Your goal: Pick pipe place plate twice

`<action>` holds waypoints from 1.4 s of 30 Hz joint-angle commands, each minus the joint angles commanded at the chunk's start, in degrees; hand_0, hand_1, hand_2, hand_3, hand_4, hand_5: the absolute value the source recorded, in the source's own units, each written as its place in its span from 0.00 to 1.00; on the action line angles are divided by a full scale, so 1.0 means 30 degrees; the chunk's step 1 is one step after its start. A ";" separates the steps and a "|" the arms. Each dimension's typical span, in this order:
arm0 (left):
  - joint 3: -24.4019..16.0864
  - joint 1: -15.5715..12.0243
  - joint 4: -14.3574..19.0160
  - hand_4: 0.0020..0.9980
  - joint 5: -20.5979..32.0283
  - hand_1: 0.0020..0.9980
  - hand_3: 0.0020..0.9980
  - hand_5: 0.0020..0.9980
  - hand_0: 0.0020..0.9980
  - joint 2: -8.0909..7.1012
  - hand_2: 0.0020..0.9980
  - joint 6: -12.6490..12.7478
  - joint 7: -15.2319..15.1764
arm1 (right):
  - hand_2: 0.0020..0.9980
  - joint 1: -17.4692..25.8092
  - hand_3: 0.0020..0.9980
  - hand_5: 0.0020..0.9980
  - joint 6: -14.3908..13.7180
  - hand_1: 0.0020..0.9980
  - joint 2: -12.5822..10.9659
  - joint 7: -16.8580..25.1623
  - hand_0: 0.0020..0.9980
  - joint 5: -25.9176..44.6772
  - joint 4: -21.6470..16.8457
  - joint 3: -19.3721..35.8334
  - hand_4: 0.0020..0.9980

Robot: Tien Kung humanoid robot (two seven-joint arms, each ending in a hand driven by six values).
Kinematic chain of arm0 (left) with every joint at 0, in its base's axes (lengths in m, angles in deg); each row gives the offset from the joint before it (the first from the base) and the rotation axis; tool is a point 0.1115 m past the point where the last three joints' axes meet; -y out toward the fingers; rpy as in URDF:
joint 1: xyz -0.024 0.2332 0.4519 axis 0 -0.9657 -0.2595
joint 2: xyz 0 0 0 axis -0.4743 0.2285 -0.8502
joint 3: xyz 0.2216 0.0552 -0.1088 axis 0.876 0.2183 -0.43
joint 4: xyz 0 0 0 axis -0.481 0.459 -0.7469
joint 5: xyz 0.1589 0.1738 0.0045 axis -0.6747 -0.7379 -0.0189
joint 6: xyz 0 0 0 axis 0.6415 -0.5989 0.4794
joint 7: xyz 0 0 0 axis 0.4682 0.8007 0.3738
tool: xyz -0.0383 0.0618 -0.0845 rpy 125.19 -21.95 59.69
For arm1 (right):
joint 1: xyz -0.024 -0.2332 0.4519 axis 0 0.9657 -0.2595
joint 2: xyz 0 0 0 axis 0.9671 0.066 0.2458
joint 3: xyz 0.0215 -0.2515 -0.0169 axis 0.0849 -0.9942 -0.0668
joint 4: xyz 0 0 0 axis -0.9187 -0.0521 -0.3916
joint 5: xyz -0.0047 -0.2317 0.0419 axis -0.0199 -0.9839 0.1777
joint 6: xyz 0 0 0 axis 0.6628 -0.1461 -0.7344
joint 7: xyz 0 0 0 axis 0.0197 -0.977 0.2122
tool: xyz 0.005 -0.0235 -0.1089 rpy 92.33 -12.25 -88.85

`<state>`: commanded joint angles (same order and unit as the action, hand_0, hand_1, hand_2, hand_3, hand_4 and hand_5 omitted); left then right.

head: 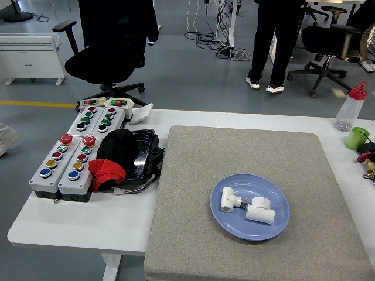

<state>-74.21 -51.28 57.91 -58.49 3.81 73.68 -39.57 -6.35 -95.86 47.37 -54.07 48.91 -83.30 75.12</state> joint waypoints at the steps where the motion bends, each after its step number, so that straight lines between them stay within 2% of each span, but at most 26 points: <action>1: -0.0017 0.0005 -0.0006 0.47 -0.0015 0.64 0.61 1.00 0.67 0.0003 0.66 0.0002 -0.0011 | 0.93 0.0182 0.89 0.72 0.0000 0.85 -0.0010 0.0005 0.90 0.0055 -0.0004 0.0155 0.61; 12: -0.0130 -0.0110 0.0013 0.46 -0.0200 0.64 0.61 1.00 0.67 0.0039 0.66 -0.0042 0.0041 | 0.93 0.0978 0.89 0.73 -0.0058 0.85 -0.0027 -0.0150 0.90 0.0038 -0.0210 0.0604 0.61; 13: -0.0170 -0.0129 0.0019 0.47 -0.0243 0.64 0.61 1.00 0.67 0.0043 0.67 -0.0049 0.0057 | 0.93 0.1020 0.89 0.76 -0.0062 0.85 -0.0023 -0.0157 0.90 0.0037 -0.0231 0.0618 0.60; 30: -0.0322 -0.0320 0.0017 0.46 -0.0485 0.64 0.61 1.00 0.67 0.0064 0.67 -0.0098 0.0060 | 0.93 0.1277 0.88 0.77 -0.0091 0.85 0.0026 -0.0250 0.90 0.0027 -0.0277 0.0643 0.60; 42: -0.0130 -0.0102 -0.0042 0.46 -0.0184 0.64 0.61 1.00 0.67 0.0032 0.67 -0.0039 -0.0074 | 0.93 0.1309 0.88 0.78 -0.0357 0.85 0.0053 -0.0237 0.90 -0.0058 -0.0311 0.0910 0.59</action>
<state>-74.60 -51.59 57.79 -59.05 3.90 73.56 -39.79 -2.42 -96.93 47.53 -54.78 48.74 -84.24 77.85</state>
